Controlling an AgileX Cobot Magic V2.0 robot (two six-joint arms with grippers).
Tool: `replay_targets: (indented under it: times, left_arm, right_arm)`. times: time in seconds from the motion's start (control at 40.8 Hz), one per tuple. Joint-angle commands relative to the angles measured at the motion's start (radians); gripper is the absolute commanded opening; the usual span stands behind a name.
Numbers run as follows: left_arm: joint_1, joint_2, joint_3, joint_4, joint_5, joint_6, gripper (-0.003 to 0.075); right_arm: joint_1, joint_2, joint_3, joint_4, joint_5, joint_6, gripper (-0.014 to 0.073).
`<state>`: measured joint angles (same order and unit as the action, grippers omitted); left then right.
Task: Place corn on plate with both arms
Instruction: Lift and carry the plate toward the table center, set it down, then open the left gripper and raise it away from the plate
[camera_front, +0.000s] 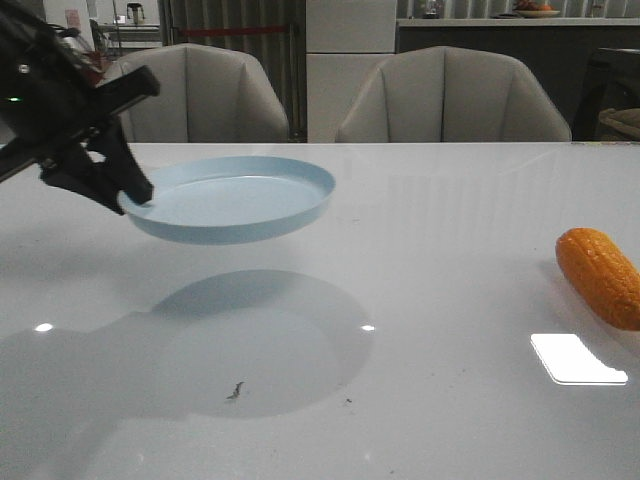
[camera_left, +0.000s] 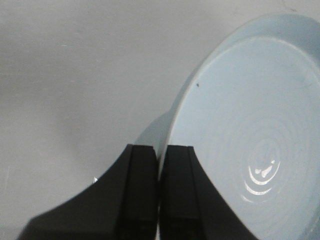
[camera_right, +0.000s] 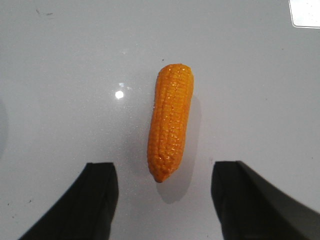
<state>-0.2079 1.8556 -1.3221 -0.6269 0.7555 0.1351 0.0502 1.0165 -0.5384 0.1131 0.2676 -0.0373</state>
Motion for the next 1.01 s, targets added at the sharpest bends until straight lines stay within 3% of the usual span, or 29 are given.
replay_targets:
  times: [0.0,0.221,0.466,0.564,0.785,0.981]
  left_arm:
    - [-0.080,-0.053,-0.032,-0.053,-0.096,-0.004,0.0094]
    - [-0.186,0.010,-0.032,-0.061,-0.147,-0.040,0.0094]
    - [-0.224,0.089,-0.032,-0.065,-0.141,-0.033,0.0109]
    - [-0.224,0.098,-0.032,-0.042,-0.143,-0.027,0.0166]
    - [-0.224,0.095,-0.032,0.102,-0.144,-0.027,0.0431]
    - [-0.222,0.032,-0.084,0.176,-0.144,-0.027,0.0453]
  right_arm:
    - [0.000,-0.007,-0.031,0.002,-0.056,-0.007,0.0519]
    - [0.000,-0.007,-0.031,0.002,-0.049,-0.007,0.0519]
    - [0.000,-0.007,-0.031,0.002,-0.046,-0.007,0.0519]
    - [0.000,-0.007,-0.031,0.002,-0.046,-0.007,0.0519]
    - [0.000,-0.007,-0.031,0.002,-0.046,-0.007,0.0519]
    - [0.000,-0.007,-0.031,0.002,-0.052,-0.007,0.0519]
